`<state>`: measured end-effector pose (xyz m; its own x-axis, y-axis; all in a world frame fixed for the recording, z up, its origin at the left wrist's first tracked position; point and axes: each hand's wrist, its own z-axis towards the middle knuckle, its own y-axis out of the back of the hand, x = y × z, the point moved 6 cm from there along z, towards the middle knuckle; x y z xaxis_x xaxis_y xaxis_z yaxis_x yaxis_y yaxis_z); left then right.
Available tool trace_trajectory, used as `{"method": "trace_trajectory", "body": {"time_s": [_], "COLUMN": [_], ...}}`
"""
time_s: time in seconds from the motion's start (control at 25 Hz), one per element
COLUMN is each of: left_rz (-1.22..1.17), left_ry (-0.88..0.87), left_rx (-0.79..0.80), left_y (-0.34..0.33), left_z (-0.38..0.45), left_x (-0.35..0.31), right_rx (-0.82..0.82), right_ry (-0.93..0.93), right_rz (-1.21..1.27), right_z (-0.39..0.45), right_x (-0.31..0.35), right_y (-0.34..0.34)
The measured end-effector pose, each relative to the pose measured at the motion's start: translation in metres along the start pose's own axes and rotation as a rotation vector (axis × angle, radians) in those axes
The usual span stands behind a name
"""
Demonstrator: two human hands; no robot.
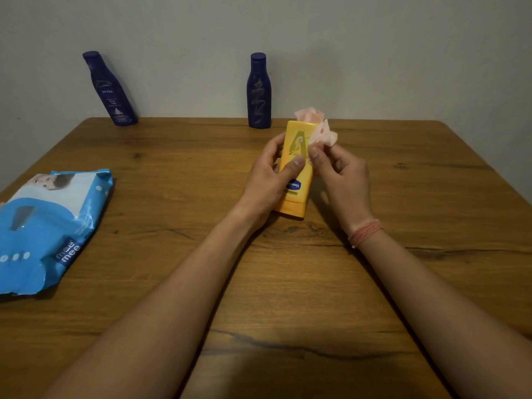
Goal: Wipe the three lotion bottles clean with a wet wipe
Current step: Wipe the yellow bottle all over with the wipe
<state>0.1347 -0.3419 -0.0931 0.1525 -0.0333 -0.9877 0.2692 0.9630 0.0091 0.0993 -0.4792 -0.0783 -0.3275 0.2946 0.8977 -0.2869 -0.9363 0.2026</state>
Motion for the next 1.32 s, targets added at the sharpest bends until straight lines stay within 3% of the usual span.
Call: {"method": "trace_trajectory", "body": {"time_s": [0.12, 0.32, 0.52, 0.72, 0.88, 1.0, 1.16, 1.32], "left_rz": [-0.073, -0.455, -0.602, -0.7, -0.684, -0.612, -0.623, -0.587], "left_ry": [0.003, 0.126, 0.14, 0.175, 0.216, 0.22, 0.163, 0.173], "left_rx": [-0.083, -0.272, 0.032, -0.064, 0.057, 0.118, -0.037, -0.218], "left_y": [0.008, 0.019, -0.014, -0.001, -0.009, -0.012, 0.004, 0.022], "left_z": [0.002, 0.004, -0.001, 0.0, -0.001, -0.001, -0.001, 0.002], "left_x": [0.004, 0.012, 0.009, 0.01, 0.012, 0.015, 0.01, 0.015], "right_rx": [0.056, 0.186, 0.149, 0.385, 0.231, 0.2, 0.25, 0.155], "right_ry": [0.002, 0.114, 0.305, 0.449, 0.256, 0.247, 0.368, 0.402], "right_rz": [-0.093, -0.301, -0.425, -0.495, -0.359, -0.304, -0.346, -0.479], "right_z": [-0.003, -0.007, -0.007, -0.023, -0.012, -0.007, -0.015, -0.013], "right_x": [0.001, -0.001, 0.01, 0.019, 0.009, 0.006, 0.018, 0.016], "right_y": [-0.009, -0.025, -0.028, -0.056, -0.04, -0.031, -0.036, -0.031]}}
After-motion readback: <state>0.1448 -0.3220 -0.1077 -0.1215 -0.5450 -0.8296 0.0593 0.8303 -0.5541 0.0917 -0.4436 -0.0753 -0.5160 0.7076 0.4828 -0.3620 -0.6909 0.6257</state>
